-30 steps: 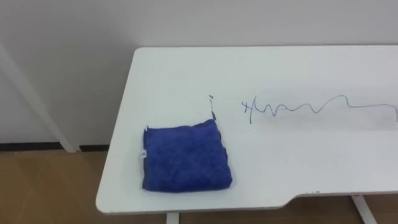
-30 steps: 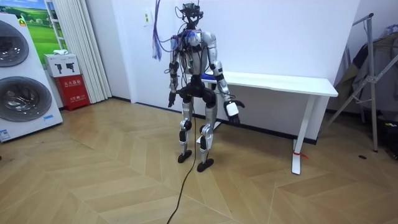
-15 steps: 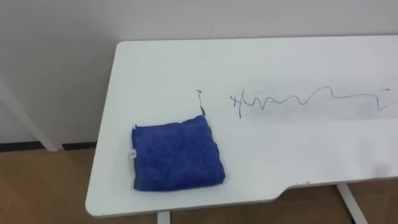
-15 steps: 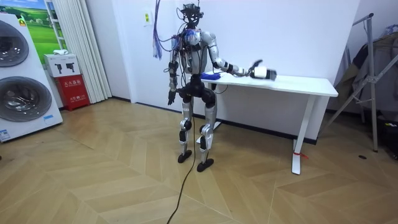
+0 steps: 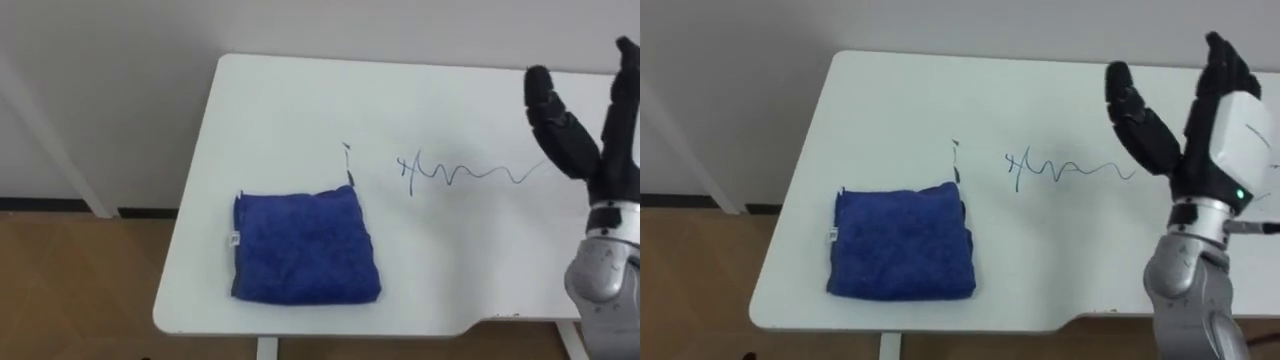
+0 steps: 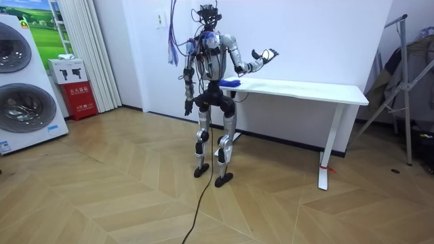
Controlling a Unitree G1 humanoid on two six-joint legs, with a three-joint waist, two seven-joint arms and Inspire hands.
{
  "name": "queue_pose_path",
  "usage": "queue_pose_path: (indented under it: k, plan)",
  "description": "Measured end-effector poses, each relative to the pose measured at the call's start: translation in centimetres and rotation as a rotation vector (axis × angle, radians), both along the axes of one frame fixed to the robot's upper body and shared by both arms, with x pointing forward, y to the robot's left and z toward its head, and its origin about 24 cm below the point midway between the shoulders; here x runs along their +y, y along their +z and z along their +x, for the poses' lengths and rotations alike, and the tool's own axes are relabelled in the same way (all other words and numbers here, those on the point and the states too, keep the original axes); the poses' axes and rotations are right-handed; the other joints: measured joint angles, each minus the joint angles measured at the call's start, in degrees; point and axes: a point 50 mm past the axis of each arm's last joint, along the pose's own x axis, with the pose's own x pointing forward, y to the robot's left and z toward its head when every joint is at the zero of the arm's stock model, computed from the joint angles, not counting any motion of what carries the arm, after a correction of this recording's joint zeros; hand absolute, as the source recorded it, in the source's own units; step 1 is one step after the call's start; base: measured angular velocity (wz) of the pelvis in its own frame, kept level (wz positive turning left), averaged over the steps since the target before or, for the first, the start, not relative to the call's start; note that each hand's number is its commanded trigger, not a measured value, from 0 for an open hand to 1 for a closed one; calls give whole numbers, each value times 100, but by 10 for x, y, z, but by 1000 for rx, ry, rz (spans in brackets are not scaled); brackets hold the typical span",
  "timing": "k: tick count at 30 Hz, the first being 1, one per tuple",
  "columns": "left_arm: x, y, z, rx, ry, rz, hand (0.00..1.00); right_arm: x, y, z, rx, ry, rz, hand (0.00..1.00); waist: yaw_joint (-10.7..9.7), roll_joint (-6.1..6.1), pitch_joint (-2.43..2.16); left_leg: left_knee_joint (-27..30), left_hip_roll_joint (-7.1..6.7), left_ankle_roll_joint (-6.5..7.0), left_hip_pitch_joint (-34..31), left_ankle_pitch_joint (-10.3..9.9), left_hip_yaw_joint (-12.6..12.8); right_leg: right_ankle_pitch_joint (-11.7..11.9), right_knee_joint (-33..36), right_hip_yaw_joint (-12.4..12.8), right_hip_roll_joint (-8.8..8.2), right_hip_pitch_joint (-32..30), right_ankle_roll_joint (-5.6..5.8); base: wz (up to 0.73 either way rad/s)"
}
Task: Wipe table
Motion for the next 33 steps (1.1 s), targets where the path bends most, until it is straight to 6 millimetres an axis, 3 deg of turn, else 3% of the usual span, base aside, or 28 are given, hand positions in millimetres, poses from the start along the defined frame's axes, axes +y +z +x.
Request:
queue_pose_path:
  k: [5,11,17,25,29,31,32,33]
  plan:
    - [0,0,0,-3,-6,0,0,25,18,1,-54,111,-106,0,271,-1,-8,-4,8,-6,15,4,-50,0,-16,-6,11,-5,0,2]
    - [-6,-1,2,-12,-58,-11,0,50,14,6,0,230,-219,0,304,16,9,-16,-6,-6,-15,4,-181,0,-9,-73,2,36,0,11]
    - [-10,-2,10,-26,-96,-23,0,83,10,2,31,385,-278,0,463,-11,21,-19,0,-14,-90,9,-274,0,-23,-162,15,2,0,6]
    - [-14,-2,17,-41,-155,-29,0,116,-3,-10,78,559,-342,0,590,-143,-34,-39,0,-22,-96,15,-514,1,-93,-171,48,17,-2,9]
    - [-16,-3,18,-31,-186,-23,0,123,-4,-18,75,613,-356,0,586,-156,-16,-45,18,-24,-89,16,-828,3,-15,-231,78,6,-6,6]
    - [-19,-2,26,-55,-225,-27,0,123,-10,-22,94,626,-359,0,592,-32,68,-64,193,-36,0,27,-1314,-106,458,-267,161,-244,-63,-7]
    - [-16,0,31,-74,-252,-15,0,126,-13,-25,108,653,-358,0,649,-27,66,-50,270,-52,-36,25,-1696,13,69,80,329,-524,-227,-32]
    - [-13,-1,31,-66,-257,-11,0,131,-17,-30,122,691,-372,0,600,-26,29,-47,333,-162,-118,-8,-1698,437,-177,62,413,-637,-362,-20]
